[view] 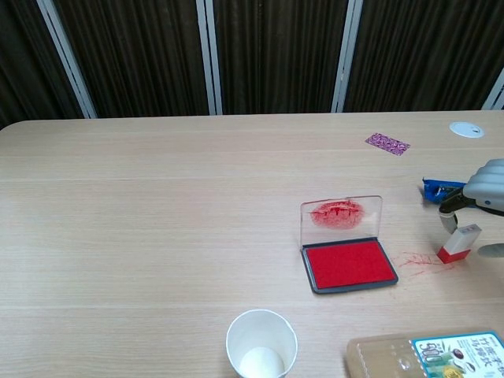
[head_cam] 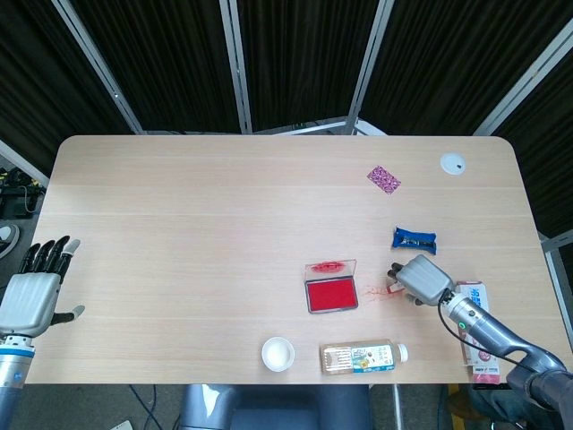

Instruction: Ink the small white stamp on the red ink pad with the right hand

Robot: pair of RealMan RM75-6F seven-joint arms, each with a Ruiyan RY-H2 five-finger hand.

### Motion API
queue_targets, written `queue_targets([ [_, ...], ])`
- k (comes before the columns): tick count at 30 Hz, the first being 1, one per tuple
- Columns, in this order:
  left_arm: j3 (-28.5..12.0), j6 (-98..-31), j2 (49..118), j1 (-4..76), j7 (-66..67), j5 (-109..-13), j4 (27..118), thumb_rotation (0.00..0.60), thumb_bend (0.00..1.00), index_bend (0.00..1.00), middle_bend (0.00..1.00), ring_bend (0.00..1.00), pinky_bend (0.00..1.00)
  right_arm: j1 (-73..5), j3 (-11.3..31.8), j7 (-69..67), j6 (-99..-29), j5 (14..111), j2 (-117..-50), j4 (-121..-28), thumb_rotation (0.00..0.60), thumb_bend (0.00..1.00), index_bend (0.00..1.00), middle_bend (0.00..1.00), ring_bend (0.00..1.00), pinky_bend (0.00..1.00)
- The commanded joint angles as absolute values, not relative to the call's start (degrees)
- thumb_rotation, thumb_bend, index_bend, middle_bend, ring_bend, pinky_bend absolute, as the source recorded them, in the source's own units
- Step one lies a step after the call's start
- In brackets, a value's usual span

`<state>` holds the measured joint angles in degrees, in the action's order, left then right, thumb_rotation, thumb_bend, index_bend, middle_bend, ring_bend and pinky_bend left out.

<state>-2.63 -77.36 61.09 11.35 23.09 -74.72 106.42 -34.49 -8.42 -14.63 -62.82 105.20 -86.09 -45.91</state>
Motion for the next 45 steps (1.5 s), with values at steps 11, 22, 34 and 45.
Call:
queue_targets([
  [11, -2.48, -77.44, 61.10, 11.38, 23.01, -74.82, 106.46, 0.600, 0.00, 0.00, 0.00, 0.00, 0.00, -34.56, -9.32, -16.34, -63.94, 104.45, -87.85, -43.04, 0.600, 0.33, 0.49, 0.45, 0.80, 1.00],
  [22, -2.31, -77.57, 61.21, 11.35, 23.12, -74.98, 106.39, 0.600, 0.00, 0.00, 0.00, 0.00, 0.00, -34.07, -9.51, -19.10, -66.72, 103.94, -89.10, -41.66, 0.600, 0.48, 0.58, 0.54, 0.82, 1.00],
  [34, -2.15, -77.61, 61.22, 11.35, 23.14, -75.23, 106.45, 0.600, 0.00, 0.00, 0.00, 0.00, 0.00, -34.44, -8.35, -21.43, -73.65, 104.66, -87.63, -45.82, 0.600, 0.50, 0.59, 0.55, 0.82, 1.00],
  [45, -2.05, -77.36, 61.16, 11.42, 22.94, -75.19, 106.24, 0.600, 0.00, 0.00, 0.00, 0.00, 0.00, -38.67, -9.09, -20.67, -80.89, 111.76, -87.34, -49.60, 0.600, 0.53, 0.59, 0.56, 0.82, 1.00],
])
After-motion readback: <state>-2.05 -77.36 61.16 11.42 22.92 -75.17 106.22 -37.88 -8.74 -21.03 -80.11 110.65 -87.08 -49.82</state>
